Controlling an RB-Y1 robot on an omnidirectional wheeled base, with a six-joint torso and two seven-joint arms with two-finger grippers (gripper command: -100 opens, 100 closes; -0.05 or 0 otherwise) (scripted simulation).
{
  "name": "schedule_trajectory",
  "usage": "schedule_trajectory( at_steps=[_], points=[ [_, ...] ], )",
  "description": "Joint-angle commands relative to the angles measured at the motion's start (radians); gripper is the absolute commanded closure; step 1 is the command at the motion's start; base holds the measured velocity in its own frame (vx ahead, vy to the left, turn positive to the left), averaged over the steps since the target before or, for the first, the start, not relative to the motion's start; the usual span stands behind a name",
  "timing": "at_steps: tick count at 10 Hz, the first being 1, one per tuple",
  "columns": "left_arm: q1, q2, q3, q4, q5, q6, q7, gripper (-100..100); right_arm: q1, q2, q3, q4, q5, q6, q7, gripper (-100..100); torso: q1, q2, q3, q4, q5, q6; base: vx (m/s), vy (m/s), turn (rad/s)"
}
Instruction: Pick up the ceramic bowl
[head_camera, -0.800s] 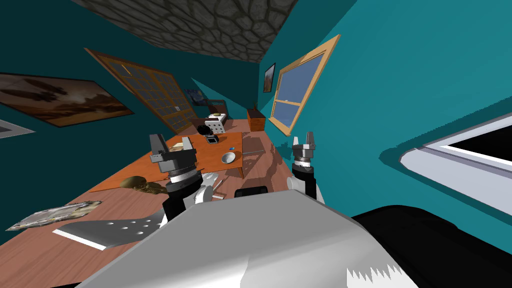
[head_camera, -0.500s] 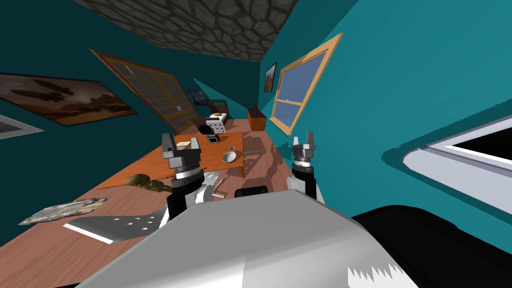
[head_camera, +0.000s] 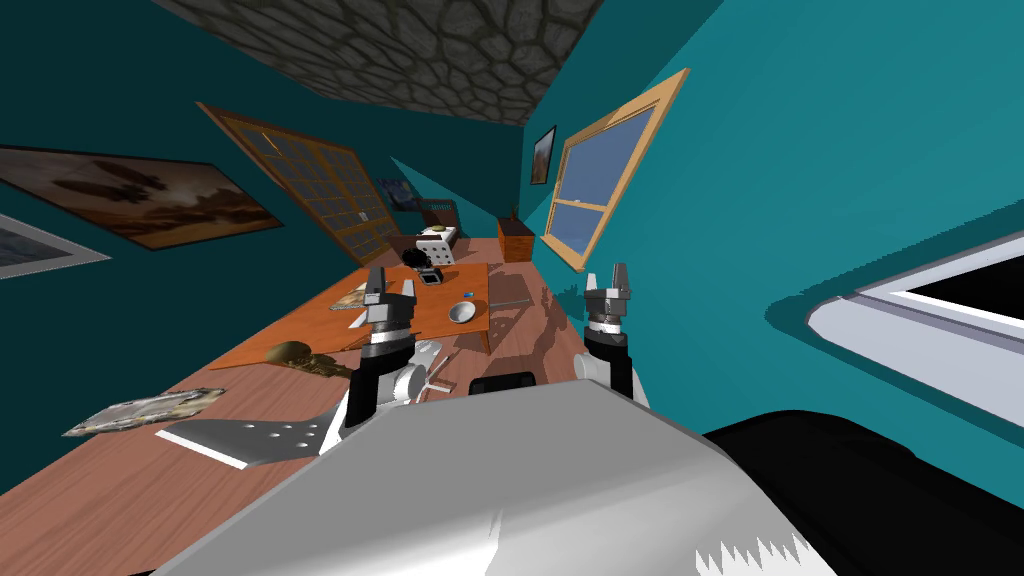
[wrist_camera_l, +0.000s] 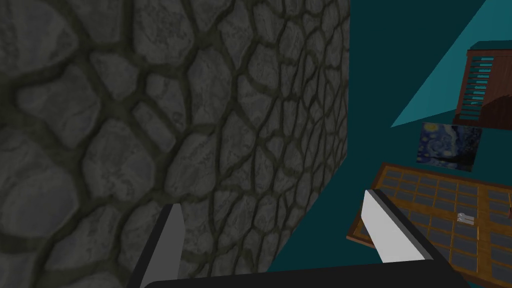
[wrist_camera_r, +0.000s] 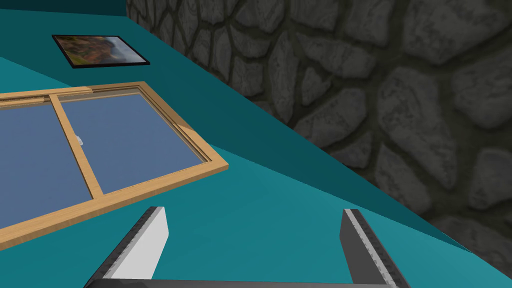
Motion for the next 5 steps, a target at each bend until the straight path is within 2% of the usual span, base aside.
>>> schedule_trajectory(
  at_steps=[1,2,3,4,5],
  points=[
    [-0.034,0.019,0.006,0.044,0.006,0.045,-0.005,-100,0.000,0.000,0.000,0.000,0.000,0.000,0.000,0,0.000,0.000,0.000,0.000,0.000,0.000,-0.008,0.010,0.016],
    [-0.059,0.034,0.010,0.071,0.011,0.069,-0.010,-100,0.000,0.000,0.000,0.000,0.000,0.000,0.000,0,0.000,-0.001,0.000,0.000,0.000,0.000,-0.012,0.010,0.029],
    [-0.059,0.034,0.010,0.073,0.011,0.091,-0.010,-100,0.000,0.000,0.000,0.000,0.000,0.000,0.000,0,0.000,-0.001,0.000,0.000,0.000,0.000,-0.008,0.008,0.006],
    [-0.085,0.050,0.015,0.105,0.016,0.131,-0.016,-100,0.000,0.000,0.000,0.000,0.000,0.000,0.000,0,-0.001,-0.001,0.000,0.000,0.000,0.000,-0.005,0.006,0.014],
    [-0.085,0.050,0.015,0.105,0.016,0.139,-0.016,-100,0.000,0.000,0.000,0.000,0.000,0.000,0.000,0,-0.001,-0.001,-0.001,0.000,0.000,0.000,0.000,0.000,0.000]
  ],
)
